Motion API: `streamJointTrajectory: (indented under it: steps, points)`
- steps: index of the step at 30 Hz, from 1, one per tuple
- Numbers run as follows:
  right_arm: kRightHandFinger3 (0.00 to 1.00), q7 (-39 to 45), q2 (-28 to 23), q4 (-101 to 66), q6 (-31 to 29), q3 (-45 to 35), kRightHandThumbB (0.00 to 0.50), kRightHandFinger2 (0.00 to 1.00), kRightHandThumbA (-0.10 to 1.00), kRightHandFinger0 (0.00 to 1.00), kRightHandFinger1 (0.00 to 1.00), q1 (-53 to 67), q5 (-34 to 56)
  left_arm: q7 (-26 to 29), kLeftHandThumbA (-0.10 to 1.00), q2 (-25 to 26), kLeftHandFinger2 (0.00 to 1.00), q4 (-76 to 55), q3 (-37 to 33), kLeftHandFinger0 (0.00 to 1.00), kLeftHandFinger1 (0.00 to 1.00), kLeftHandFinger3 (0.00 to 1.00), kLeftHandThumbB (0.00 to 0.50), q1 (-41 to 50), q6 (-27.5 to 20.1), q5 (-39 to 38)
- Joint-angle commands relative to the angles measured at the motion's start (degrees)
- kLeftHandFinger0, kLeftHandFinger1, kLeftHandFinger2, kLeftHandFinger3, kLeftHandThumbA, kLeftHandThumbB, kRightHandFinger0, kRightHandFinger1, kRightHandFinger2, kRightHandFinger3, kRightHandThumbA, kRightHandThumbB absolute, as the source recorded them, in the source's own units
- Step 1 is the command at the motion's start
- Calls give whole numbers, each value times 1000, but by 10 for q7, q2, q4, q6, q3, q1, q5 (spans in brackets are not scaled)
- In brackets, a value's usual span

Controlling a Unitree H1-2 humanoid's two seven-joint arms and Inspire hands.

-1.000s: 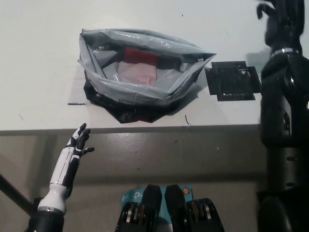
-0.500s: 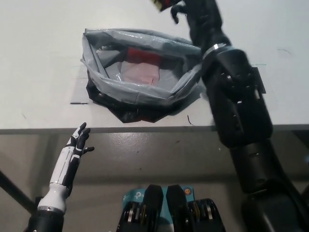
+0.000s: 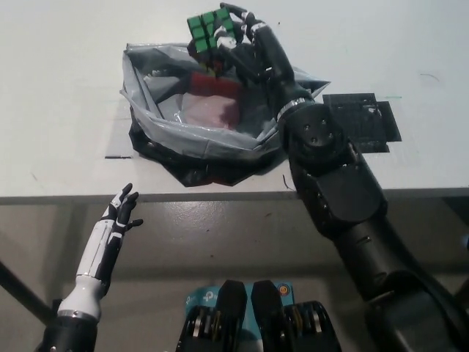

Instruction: Use the right hand to pick up a rubix's cube and place it into a plastic bag and lift the bag

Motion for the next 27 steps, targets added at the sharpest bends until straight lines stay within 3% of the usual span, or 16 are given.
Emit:
streamJointTrajectory:
  steps: [1, 6, 8, 9, 10, 11, 12, 13, 14, 16, 22, 25, 27]
  points:
    - [874, -20, -6, 34, -82, 15, 132, 821, -100, 0, 427, -35, -56, -6, 1000, 10, 1000, -20, -1, 867, 1000, 1000, 102, -17, -2, 3]
    - [952, -42, -14, 71, -120, 37, 131, 884, -100, 21, 478, -38, -100, -8, 1000, 10, 1000, -20, -1, 865, 1000, 1000, 118, -19, 1, 1]
    - [1000, -53, -21, 84, -121, 59, 193, 1000, -100, 174, 620, -41, -132, -8, 1000, 11, 1000, -19, -1, 866, 1000, 1000, 114, -20, 0, 2]
    - [1000, -57, -23, 87, -112, 67, 196, 1000, -100, 196, 621, -43, -145, -9, 1000, 11, 1000, -19, -2, 866, 1000, 1000, 114, -21, 1, 3]
    - [1000, -54, -27, 89, -108, 76, 263, 1000, 23, 451, 884, -45, -155, -9, 1000, 12, 1000, -18, -2, 866, 1000, 1000, 113, -22, 0, 3]
    - [1000, -30, -39, 89, -98, 104, 338, 1000, 383, 1000, 1000, -48, -178, -9, 1000, 12, 1000, -17, -2, 852, 1000, 1000, 107, -24, -3, 4]
    - [1000, -30, -39, 89, -98, 104, 338, 1000, 383, 1000, 1000, -48, -178, -9, 1000, 12, 1000, -17, -2, 852, 1000, 1000, 107, -24, -3, 4]
    - [1000, -17, -48, 88, -89, 133, 419, 1000, 559, 1000, 1000, -48, -204, -9, 1000, 11, 1000, -16, -2, 850, 1000, 1000, 112, -23, -6, 3]
    - [1000, -19, -50, 87, -88, 141, 419, 1000, 559, 1000, 1000, -47, -213, -9, 1000, 11, 1000, -16, -2, 850, 1000, 1000, 112, -23, -6, 3]
    - [1000, -41, -52, 84, -95, 154, 487, 1000, 661, 1000, 1000, -42, -229, -11, 1000, 11, 1000, -13, -3, 852, 1000, 1000, 118, -24, -11, 2]
    - [1000, -78, -53, 83, -114, 160, 500, 1000, 708, 1000, 1000, -40, -247, -13, 1000, 10, 1000, -17, 0, 865, 1000, 1000, 127, -26, -1, -4]
    - [1000, -110, -51, 89, -145, 150, 483, 1000, 721, 1000, 1000, -39, -254, -11, 1000, 10, 1000, -17, -2, 828, 1000, 1000, 112, -27, -8, 3]
    - [1000, -138, -51, 80, -163, 140, 480, 1000, 685, 1000, 1000, -39, -260, -12, 1000, 10, 1000, -18, -2, 835, 1000, 1000, 107, -26, -5, 4]
